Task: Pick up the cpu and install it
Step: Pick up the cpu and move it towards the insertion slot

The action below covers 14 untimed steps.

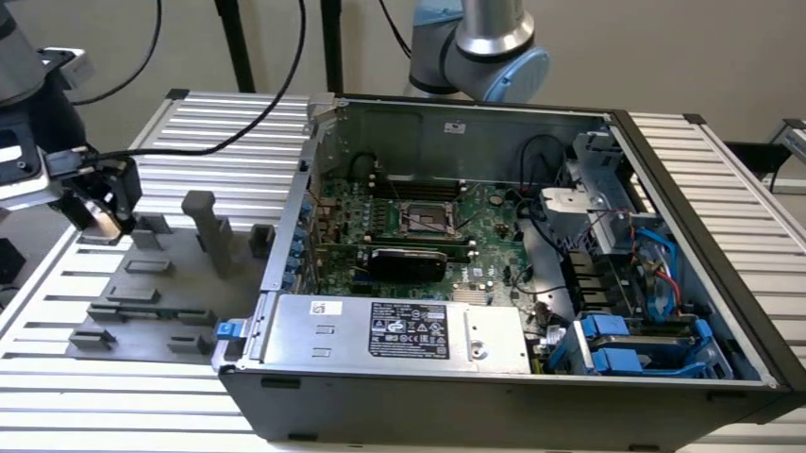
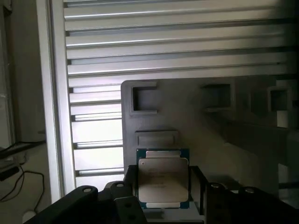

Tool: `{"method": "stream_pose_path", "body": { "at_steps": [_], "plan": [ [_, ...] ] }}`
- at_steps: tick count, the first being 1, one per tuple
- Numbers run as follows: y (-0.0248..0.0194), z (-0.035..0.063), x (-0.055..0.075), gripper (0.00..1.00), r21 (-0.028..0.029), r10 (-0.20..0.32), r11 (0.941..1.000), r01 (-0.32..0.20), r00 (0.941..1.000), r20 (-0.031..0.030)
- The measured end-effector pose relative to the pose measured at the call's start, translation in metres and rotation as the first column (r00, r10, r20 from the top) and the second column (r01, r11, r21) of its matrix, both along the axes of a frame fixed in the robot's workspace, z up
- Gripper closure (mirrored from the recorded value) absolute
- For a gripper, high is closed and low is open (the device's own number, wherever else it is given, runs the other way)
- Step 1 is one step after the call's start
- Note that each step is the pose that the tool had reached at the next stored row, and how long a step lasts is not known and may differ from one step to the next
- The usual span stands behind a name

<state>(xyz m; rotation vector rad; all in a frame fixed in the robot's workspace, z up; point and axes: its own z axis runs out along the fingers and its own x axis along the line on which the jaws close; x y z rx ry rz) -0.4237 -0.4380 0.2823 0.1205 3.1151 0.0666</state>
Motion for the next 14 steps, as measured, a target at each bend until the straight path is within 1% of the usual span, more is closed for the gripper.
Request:
{"method": "stream_pose_path", "body": {
  "at_steps": [6,10,14],
  "plan": [
    [0.0025,0.0273,0.007,0.45,-0.0001,0.0,1.0,0.0,1.0,0.0],
    [0.004,0.0455,0.019,0.45,0.0001,0.0,1.0,0.0,1.0,0.0002],
    [0.0048,0.0625,0.037,0.45,0.0,0.0,1.0,0.0,1.0,0.0]
  ]
}}
